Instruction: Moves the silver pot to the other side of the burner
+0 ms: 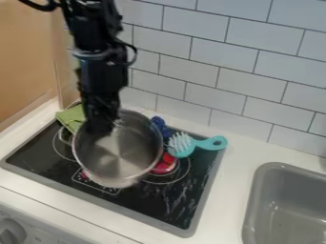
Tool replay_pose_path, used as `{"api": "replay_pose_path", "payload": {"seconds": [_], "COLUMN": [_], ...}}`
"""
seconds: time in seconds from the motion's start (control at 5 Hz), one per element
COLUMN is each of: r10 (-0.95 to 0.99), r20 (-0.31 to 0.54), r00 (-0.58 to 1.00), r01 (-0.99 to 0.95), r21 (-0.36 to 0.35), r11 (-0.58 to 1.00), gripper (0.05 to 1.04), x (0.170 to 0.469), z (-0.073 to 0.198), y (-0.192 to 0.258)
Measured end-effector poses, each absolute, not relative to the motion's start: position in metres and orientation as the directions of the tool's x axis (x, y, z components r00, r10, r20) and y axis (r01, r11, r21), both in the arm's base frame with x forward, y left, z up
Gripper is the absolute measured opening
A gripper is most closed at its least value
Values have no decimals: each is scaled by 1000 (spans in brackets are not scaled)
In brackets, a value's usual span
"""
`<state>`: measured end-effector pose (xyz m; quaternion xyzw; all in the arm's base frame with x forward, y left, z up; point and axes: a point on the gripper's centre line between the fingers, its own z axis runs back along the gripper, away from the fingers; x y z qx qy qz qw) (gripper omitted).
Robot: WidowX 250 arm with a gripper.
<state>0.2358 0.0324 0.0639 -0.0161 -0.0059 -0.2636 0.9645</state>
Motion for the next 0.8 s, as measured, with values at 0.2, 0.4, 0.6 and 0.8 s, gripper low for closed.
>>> {"api": "replay_pose_path", "payload": {"seconds": [0.2, 0.4, 0.6, 0.8], "r10": [-431, -353, -266, -229], "r20": [44, 18, 0, -11], "r00": [901, 936, 964, 973], "r01": [431, 352, 266, 230], "r21": [13, 12, 17, 34], "r11": [902, 936, 964, 973], "gripper": [55, 55, 55, 55], "x": [244, 239, 236, 236], "z": [75, 69, 62, 51], "y": [64, 93, 120, 132]}}
